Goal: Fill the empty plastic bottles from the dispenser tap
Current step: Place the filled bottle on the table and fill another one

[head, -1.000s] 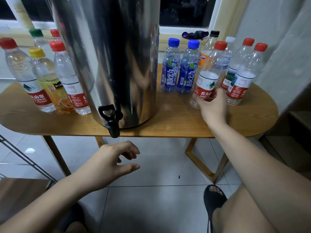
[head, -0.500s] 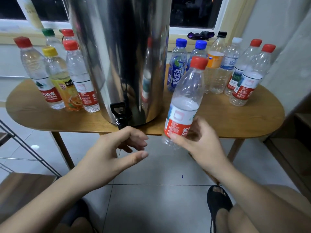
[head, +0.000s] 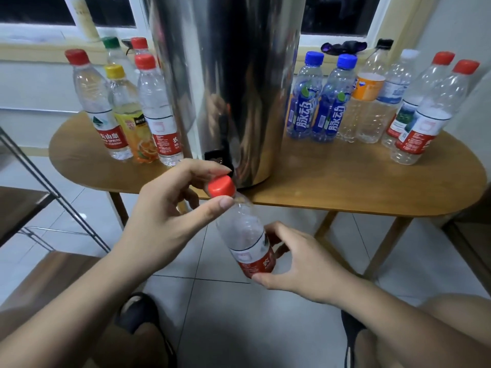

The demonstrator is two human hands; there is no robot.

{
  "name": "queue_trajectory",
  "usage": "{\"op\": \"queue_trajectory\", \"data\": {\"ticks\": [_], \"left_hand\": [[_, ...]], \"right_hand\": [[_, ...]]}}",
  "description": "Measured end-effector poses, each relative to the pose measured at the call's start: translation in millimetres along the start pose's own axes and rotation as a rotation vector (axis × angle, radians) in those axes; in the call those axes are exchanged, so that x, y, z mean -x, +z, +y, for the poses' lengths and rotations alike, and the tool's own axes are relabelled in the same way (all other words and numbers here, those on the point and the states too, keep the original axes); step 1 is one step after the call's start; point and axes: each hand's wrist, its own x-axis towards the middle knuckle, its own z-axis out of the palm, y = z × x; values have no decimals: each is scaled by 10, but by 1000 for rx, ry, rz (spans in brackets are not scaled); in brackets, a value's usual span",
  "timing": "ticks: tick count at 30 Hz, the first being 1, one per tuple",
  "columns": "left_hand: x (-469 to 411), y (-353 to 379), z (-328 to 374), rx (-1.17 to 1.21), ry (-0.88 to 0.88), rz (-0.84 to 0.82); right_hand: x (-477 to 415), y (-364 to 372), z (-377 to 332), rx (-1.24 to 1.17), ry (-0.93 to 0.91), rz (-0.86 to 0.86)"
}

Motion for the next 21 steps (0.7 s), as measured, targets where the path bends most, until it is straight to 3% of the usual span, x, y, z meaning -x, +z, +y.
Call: {"op": "queue_trajectory", "data": {"ticks": [4, 10, 15, 21], "left_hand": [[7, -21, -3, -28, -43, -51], [55, 136, -50, -111, -110, -301], [15, 67, -96, -201, -115, -439], [-12, 16, -172, -295, -104, -412]], "right_hand": [[-28, -41, -28, -16, -3, 9], [-63, -52, -117, -109, -50, 18], [-87, -51, -115, -43, -26, -44], [-106, 49, -61, -51, -50, -9]]}}
